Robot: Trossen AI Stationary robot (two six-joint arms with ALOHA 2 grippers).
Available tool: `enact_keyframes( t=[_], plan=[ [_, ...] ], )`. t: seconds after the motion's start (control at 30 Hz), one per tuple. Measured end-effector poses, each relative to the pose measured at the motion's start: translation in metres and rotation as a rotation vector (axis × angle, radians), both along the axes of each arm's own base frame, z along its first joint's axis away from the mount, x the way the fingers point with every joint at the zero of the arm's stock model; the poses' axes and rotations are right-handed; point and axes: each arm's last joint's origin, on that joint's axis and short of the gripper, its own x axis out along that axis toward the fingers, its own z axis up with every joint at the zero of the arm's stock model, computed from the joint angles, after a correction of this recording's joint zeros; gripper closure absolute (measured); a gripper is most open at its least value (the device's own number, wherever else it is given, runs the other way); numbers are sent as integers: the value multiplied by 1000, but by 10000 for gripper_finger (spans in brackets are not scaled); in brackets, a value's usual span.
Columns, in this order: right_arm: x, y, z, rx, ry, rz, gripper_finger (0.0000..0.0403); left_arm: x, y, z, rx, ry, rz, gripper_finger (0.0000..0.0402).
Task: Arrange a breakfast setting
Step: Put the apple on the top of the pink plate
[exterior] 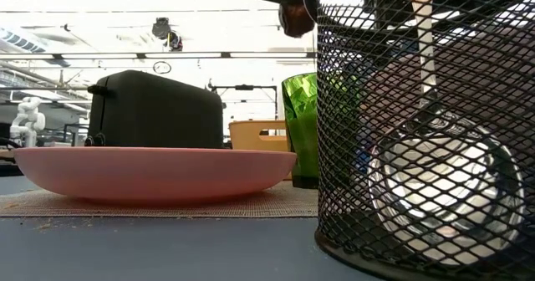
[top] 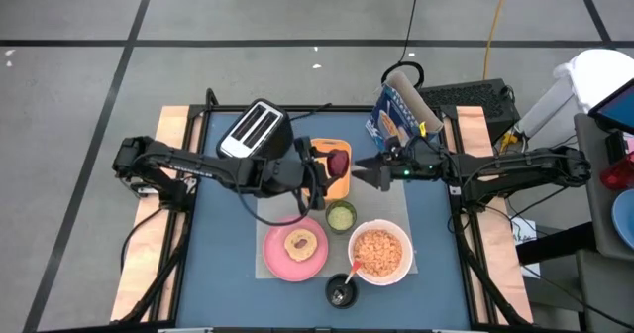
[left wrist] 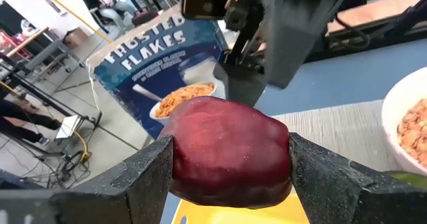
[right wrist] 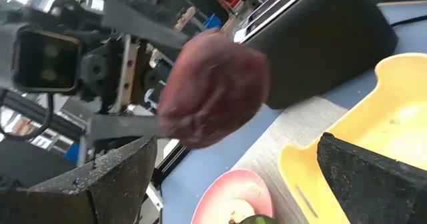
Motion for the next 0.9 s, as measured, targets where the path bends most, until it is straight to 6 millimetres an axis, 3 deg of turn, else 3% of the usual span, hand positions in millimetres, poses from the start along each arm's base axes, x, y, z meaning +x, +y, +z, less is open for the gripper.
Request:
enact_keyframes(
  t=[0.37,0.9],
  plan=[
    [8,3,5,8,-106,-44,5,1,0,2,7,-16,-1,128],
    [40,4,-11,57,-237,-62,7,1,0,2,85,20,-30,128]
  ],
)
